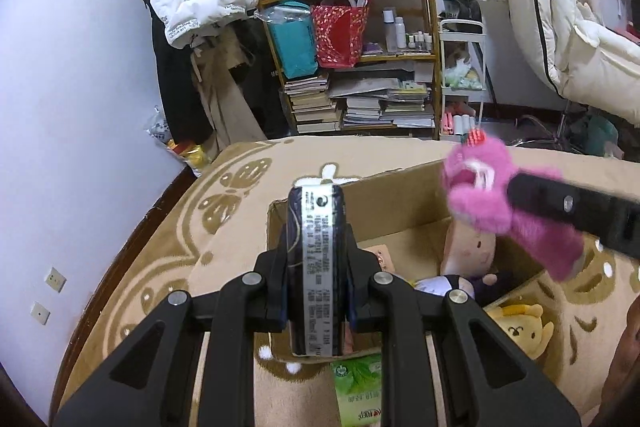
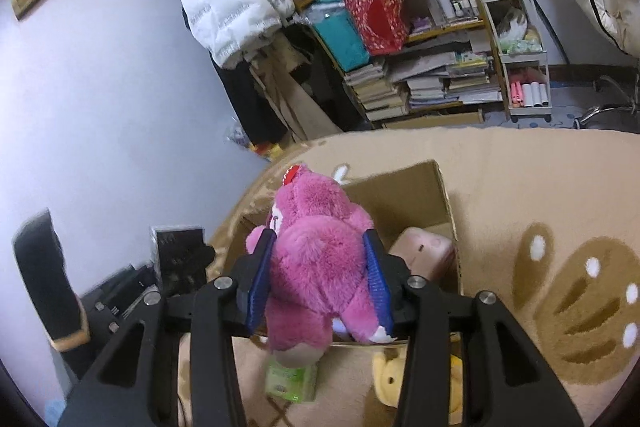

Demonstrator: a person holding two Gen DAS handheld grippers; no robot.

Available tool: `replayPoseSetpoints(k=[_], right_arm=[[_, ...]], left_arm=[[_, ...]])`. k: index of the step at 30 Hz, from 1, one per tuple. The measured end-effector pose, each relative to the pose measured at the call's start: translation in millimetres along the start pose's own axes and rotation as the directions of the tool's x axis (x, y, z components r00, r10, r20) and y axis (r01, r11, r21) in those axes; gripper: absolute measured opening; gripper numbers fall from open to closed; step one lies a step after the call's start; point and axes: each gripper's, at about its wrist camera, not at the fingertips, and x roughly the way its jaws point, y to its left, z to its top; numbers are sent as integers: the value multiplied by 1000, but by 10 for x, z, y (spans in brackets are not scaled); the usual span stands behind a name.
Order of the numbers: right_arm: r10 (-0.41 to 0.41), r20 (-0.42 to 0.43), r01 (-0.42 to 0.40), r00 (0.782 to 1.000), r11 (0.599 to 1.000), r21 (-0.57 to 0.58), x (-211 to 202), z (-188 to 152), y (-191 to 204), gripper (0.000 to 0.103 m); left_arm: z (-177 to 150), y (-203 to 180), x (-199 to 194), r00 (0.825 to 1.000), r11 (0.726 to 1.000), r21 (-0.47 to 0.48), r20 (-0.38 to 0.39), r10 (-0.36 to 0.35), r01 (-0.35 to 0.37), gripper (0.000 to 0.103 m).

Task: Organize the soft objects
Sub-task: 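Carry both items over the box and release them inside with both tools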

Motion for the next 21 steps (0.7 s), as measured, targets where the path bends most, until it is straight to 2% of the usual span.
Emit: replayPoseSetpoints(k=[7, 10, 11, 12, 13, 14, 16, 17, 21], right_arm=[[-30, -32, 29, 999, 1000, -8, 16, -40, -127, 48], [-38, -54, 37, 998, 999, -15, 22, -46, -130, 57], [-36, -56, 36, 998, 999, -14, 17, -46, -127, 57], [-39, -55, 38, 998, 999, -16, 2, -48, -119, 58], [-43, -55, 41, 998, 999, -21, -5, -44, -108, 63], [-46, -56, 44, 997, 999, -27, -18, -48, -91, 67], [-47, -58, 45, 997, 998, -38, -53, -46, -60, 79], [-46, -58, 44, 997, 998, -39, -62, -44, -47, 80], [-50, -42, 49, 998, 998, -27, -151, -29, -23, 99]], left_arm=[[9, 134, 188, 999, 998, -64, -37, 3, -5, 22], [-16, 186, 208, 998, 995, -95, -55, -13, 8, 25], [-18, 204, 212, 998, 994, -107, -62, -18, 11, 29], [-18, 221, 218, 997, 993, -119, -67, -25, 17, 46], [-19, 237, 219, 997, 991, -130, -71, -31, 22, 70], [-18, 250, 214, 997, 990, -141, -71, -31, 20, 77], [-27, 270, 163, 999, 988, -154, -46, -14, 6, 81], [-32, 279, 140, 999, 988, -154, -44, -2, -5, 81], [-38, 369, 71, 996, 981, -195, -85, -1, -16, 95]])
